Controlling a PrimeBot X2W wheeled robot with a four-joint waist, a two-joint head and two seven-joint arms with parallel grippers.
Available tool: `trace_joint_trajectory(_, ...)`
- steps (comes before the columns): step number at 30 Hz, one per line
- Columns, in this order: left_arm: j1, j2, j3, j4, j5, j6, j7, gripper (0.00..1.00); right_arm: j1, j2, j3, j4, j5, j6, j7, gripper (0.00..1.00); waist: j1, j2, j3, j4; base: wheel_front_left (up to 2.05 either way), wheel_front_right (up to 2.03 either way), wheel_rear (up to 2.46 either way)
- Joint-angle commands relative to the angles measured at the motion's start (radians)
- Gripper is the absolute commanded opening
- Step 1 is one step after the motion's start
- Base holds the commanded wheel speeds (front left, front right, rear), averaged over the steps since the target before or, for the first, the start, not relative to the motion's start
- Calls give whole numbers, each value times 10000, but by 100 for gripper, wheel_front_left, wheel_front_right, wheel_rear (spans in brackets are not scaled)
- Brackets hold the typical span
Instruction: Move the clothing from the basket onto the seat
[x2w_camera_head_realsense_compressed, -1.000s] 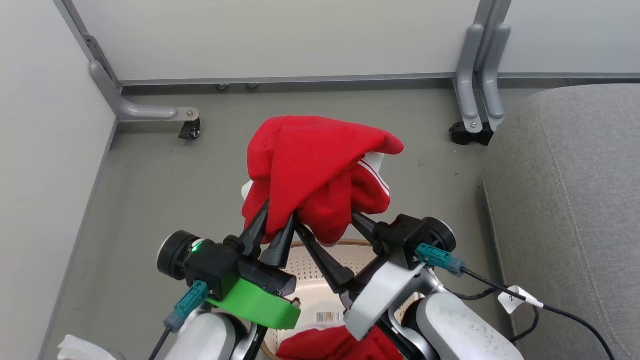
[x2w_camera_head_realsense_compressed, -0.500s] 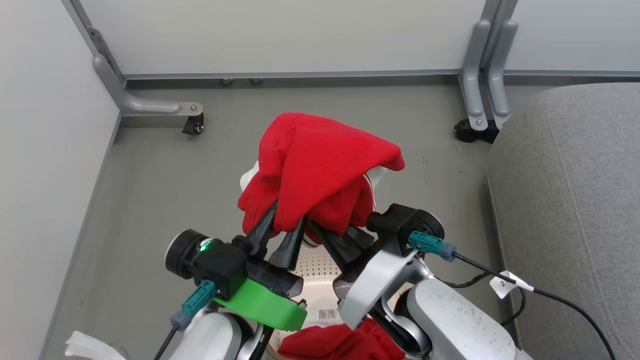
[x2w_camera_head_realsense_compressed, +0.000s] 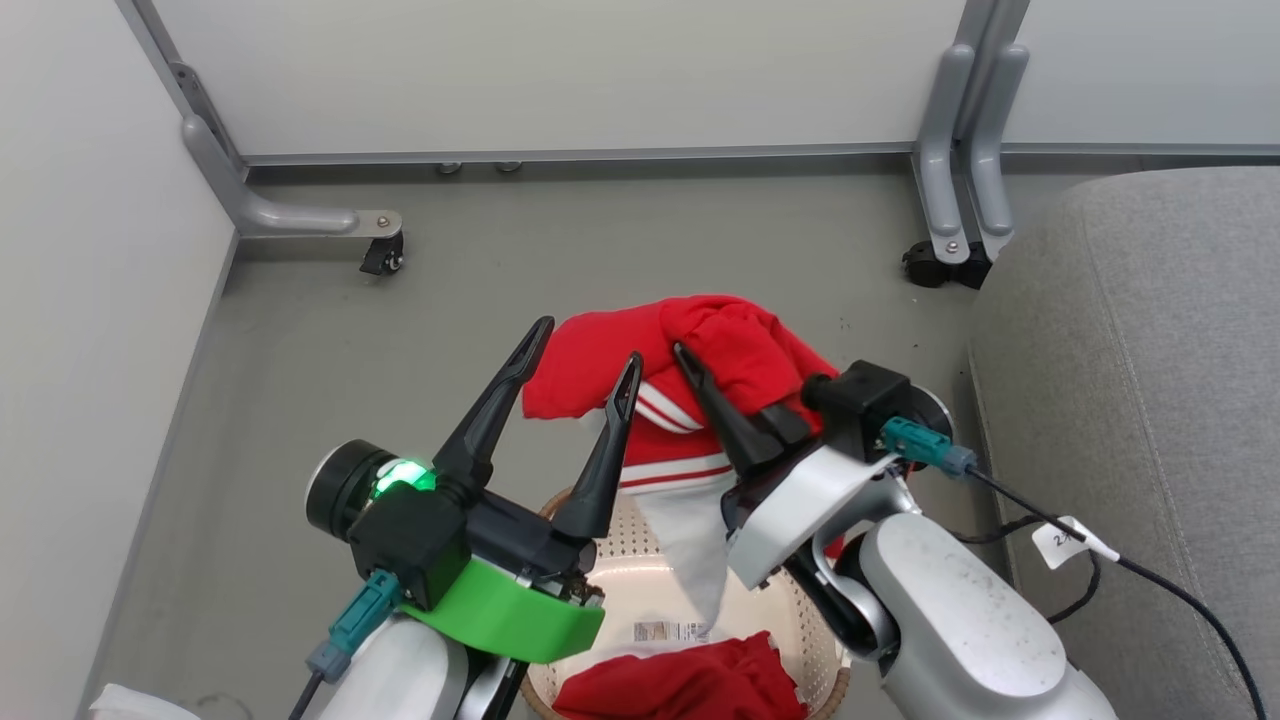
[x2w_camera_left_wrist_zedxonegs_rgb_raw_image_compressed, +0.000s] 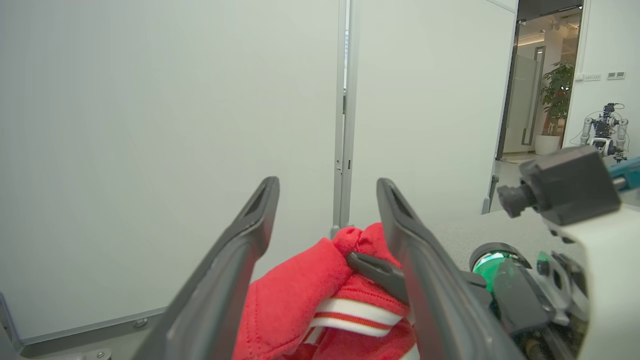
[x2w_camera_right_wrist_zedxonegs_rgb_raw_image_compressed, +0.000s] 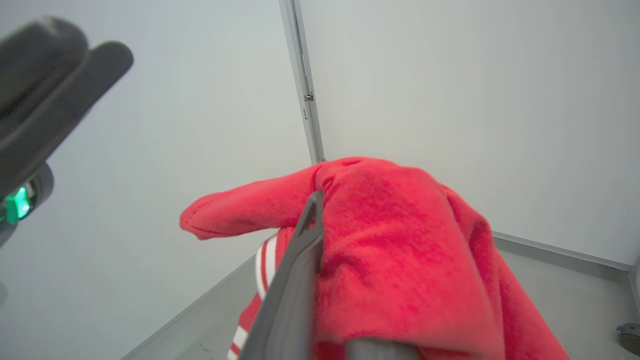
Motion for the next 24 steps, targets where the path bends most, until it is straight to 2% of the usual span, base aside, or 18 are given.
trace_joint_trajectory(1, 54, 113, 24, -70, 100, 19, -53, 100, -11, -10, -296, 28, -181, 1, 5, 0, 0, 0, 6, -113, 0, 0, 0)
trace_joint_trajectory(13, 456, 731, -716, 231, 487, -192, 658, 100, 747, -672, -2864, -420, -1024, 1, 398, 0, 0, 0, 72, -1376, 0, 0, 0)
trace_joint_trajectory(24, 585, 1073, -1481, 716, 506, -429, 1135, 100, 1142, -987, -4199, -975, -1302, 1, 795, 0, 0, 0, 371, -2792, 0, 0, 0)
